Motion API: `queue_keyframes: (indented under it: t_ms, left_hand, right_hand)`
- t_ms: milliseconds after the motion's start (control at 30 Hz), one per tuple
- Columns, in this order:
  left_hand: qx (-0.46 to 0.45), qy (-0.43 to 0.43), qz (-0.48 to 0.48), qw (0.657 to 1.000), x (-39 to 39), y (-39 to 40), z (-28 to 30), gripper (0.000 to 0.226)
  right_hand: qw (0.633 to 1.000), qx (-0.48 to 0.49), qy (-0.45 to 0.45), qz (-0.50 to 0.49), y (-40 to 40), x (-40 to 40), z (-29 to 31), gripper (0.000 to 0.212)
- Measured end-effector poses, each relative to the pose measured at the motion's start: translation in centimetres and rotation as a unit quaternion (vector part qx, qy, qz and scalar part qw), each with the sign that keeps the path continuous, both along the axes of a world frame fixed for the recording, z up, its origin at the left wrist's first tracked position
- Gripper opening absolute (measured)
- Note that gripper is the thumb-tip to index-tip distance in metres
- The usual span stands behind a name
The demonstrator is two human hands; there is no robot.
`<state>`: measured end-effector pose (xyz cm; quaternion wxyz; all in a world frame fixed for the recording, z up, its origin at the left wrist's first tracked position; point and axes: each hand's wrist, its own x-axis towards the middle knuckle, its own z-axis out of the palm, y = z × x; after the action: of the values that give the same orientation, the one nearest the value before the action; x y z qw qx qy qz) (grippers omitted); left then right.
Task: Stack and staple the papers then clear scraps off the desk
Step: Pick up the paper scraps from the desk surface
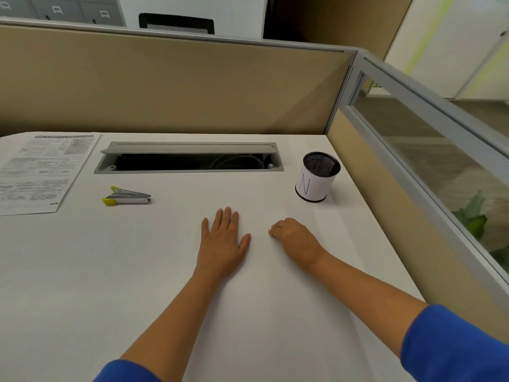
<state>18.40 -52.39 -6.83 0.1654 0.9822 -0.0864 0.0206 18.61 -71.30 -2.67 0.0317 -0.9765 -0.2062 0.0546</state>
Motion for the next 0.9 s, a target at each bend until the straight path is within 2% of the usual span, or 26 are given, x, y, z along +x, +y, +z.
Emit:
queue_keyframes:
  t_ms: [67,100,167,200,233,267,300,333,367,400,433,467,533,567,633,700,767,833,900]
  left_hand:
    - [-0.005,0.001,0.000,1.000,0.0,0.0,0.0,0.066]
    - [-0.005,0.001,0.000,1.000,0.0,0.1,0.1,0.066]
    - [0.003,0.002,0.001,1.000,0.0,0.1,0.1,0.066]
    - [0.006,0.002,0.001,1.000,0.0,0.1,0.1,0.066]
    - [0.008,0.002,0.001,1.000,0.1,0.0,0.1,0.066]
    - [0.007,0.002,0.001,1.000,0.0,0.0,0.1,0.066]
    - [0.006,0.002,0.001,1.000,0.1,0.0,0.1,0.066]
    - [0.004,0.002,0.001,1.000,0.1,0.0,0.1,0.066]
    - [0.002,0.002,0.001,1.000,0.1,0.0,0.1,0.066]
    - [0.001,0.001,0.001,1.000,0.1,0.0,0.1,0.066]
    - [0.000,0.000,0.002,1.000,0.0,0.0,0.0,0.066]
    - [-0.001,0.000,0.003,1.000,0.0,0.0,0.0,0.066]
    - [-0.001,-0.002,0.003,1.000,0.0,0.0,0.0,0.066]
    - [-0.001,-0.004,0.003,1.000,-0.1,0.0,0.0,0.065]
    - [-0.003,-0.007,0.006,1.000,0.0,-0.1,0.0,0.065]
    - [-0.007,-0.006,0.006,1.000,0.1,-0.2,0.2,0.065]
    - [-0.007,-0.005,0.005,1.000,0.0,-0.3,0.3,0.064]
    - [-0.006,-0.005,0.005,1.000,0.0,-0.2,0.3,0.064]
    - [-0.004,-0.005,0.005,1.000,0.0,-0.1,0.2,0.064]
  right_hand:
    - [1.000,-0.001,-0.008,-0.012,0.1,0.6,0.0,0.036]
    - [0.999,0.030,-0.008,-0.030,0.3,0.9,0.2,0.034]
    - [0.982,0.146,0.005,-0.122,0.2,1.5,0.8,0.027]
    - [0.956,0.223,0.032,-0.190,-0.1,1.9,1.1,0.023]
    - [0.910,0.314,0.078,-0.260,-0.5,2.3,1.6,0.020]
    - [0.843,0.414,0.134,-0.317,-0.9,2.6,2.4,0.017]
    - [0.771,0.502,0.174,-0.351,-1.2,3.1,3.3,0.016]
    - [0.716,0.567,0.189,-0.361,-1.7,3.7,4.2,0.016]
    - [0.683,0.607,0.185,-0.361,-2.2,4.5,5.3,0.017]
    - [0.674,0.625,0.166,-0.358,-2.8,5.4,6.4,0.019]
    - [0.686,0.620,0.135,-0.356,-3.4,6.4,7.5,0.020]
    - [0.721,0.588,0.088,-0.357,-4.0,7.4,8.4,0.020]
    - [0.819,0.445,-0.033,-0.360,-5.4,9.3,9.8,0.019]
    - [0.857,0.363,-0.086,-0.356,-6.1,10.0,10.3,0.019]
    - [0.900,0.244,-0.129,-0.338,-7.4,11.2,10.7,0.024]
    - [0.933,0.155,-0.092,-0.311,-8.0,12.3,10.8,0.030]
    - [0.951,0.105,-0.058,-0.286,-8.0,12.8,10.8,0.038]
    - [0.950,0.104,-0.092,-0.281,-7.5,12.6,10.9,0.040]
    - [0.942,0.132,-0.147,-0.272,-6.3,11.3,10.7,0.033]
